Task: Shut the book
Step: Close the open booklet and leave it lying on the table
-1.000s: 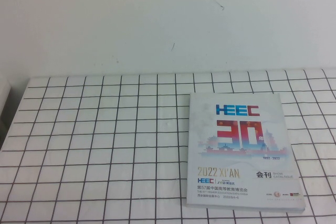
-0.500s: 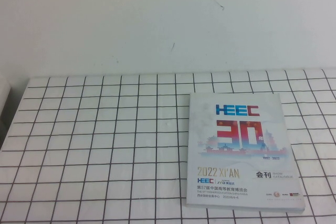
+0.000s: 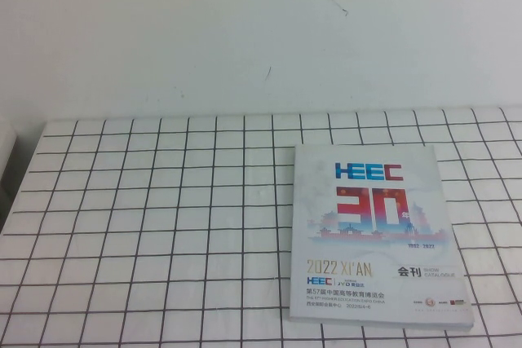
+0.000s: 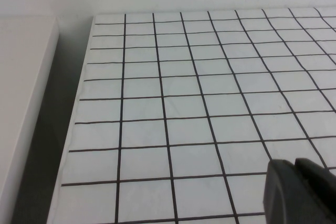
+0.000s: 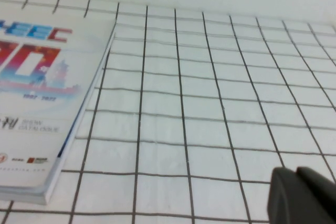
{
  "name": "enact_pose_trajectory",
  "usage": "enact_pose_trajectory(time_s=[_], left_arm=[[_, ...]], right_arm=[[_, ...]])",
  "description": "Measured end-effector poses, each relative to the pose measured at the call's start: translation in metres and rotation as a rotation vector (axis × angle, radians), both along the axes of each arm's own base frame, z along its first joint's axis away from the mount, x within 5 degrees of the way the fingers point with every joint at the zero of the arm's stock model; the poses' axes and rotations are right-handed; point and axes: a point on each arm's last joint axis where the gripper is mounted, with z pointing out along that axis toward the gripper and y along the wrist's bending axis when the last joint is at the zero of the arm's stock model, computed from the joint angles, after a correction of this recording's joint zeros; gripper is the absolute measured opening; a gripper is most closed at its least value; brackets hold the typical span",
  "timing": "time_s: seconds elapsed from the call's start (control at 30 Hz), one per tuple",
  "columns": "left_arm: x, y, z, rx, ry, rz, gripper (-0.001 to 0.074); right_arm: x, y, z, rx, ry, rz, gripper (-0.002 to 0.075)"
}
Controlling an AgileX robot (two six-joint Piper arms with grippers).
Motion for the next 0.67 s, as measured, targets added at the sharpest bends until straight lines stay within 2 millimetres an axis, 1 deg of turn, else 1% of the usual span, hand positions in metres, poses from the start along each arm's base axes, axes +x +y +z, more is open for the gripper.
enact_pose_trajectory(time_s=[0.3, 0.67], left_arm=[[0.0, 0.0, 0.0, 0.0, 0.0, 0.0, -0.0004], [0.0, 0.0, 0.0005, 0.0, -0.001, 0.0, -0.0004]], right_arm=[[-0.0003, 0.0001, 0.0, -0.034, 0.0, 0.009, -0.0003], [-0.0002, 0.002, 0.0, 0.004, -0.002, 0.021, -0.0003]])
